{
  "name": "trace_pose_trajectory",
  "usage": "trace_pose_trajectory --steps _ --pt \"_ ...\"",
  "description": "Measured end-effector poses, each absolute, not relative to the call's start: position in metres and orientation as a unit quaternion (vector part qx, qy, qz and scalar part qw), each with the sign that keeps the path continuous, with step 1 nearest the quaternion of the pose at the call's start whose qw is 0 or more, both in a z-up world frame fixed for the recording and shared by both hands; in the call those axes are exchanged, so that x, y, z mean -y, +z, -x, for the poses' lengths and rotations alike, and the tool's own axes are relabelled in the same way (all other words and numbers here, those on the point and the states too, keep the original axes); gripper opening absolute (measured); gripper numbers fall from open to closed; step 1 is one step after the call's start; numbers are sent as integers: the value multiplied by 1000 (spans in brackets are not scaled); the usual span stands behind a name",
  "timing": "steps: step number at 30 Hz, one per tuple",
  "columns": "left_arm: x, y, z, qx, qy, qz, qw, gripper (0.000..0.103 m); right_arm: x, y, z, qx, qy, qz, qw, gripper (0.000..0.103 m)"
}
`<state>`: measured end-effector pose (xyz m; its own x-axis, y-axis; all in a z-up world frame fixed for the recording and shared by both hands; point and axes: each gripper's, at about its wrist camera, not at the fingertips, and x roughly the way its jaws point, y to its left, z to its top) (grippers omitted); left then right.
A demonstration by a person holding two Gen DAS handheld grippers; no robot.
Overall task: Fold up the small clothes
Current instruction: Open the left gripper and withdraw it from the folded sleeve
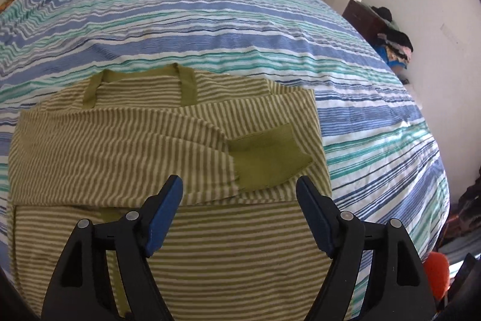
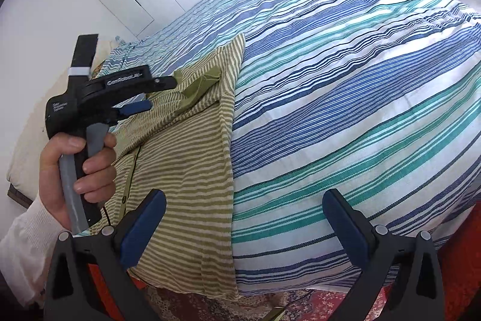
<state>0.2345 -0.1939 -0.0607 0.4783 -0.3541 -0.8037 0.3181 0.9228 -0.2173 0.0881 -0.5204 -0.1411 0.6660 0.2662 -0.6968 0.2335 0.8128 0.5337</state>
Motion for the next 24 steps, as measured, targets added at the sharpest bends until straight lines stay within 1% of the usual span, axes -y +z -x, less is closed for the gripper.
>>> trace_pose_trajectory --steps 1,4,6,8,11,12,14,16,17,18,19,20,21,24 --pt "166 -56 -239 -462 -173 25 870 86 522 -139 -88 -406 9 -308 860 102" --pt "88 -55 -263 -442 -77 8 894 86 524 -131 -98 -407 18 -304 861 102" --pt "49 -65 -282 -445 -38 8 895 86 520 -120 -118 -403 40 -307 861 102" --pt "27 -83 -296 -455 -6 -10 891 86 515 -104 -148 -388 68 -321 861 102" --pt "17 -121 -305 -486 15 -45 872 85 506 -85 -219 -385 122 -351 844 102" --pt "15 -135 -306 -502 21 -53 863 83 501 -82 -245 -385 132 -356 841 102" --pt "7 -154 -300 -518 21 -52 853 82 489 -89 -294 -403 150 -367 825 102" --pt "-1 -160 -292 -513 16 -37 858 83 478 -117 -334 -437 161 -401 789 102" --pt "-3 -161 -290 -511 15 -32 859 83 470 -140 -355 -471 185 -427 749 102" --pt "-3 -162 -289 -510 14 -30 860 83 463 -166 -371 -508 197 -447 709 101" --pt "-3 -161 -288 -508 14 -31 861 83 461 -185 -381 -530 176 -445 700 98" --pt "-2 -162 -287 -507 14 -33 861 83 465 -194 -388 -533 146 -428 715 94" --pt "-2 -161 -287 -506 13 -35 861 83 472 -195 -393 -521 125 -413 736 87" --pt "-3 -160 -287 -504 5 -34 863 85 491 -165 -402 -469 79 -362 802 88"
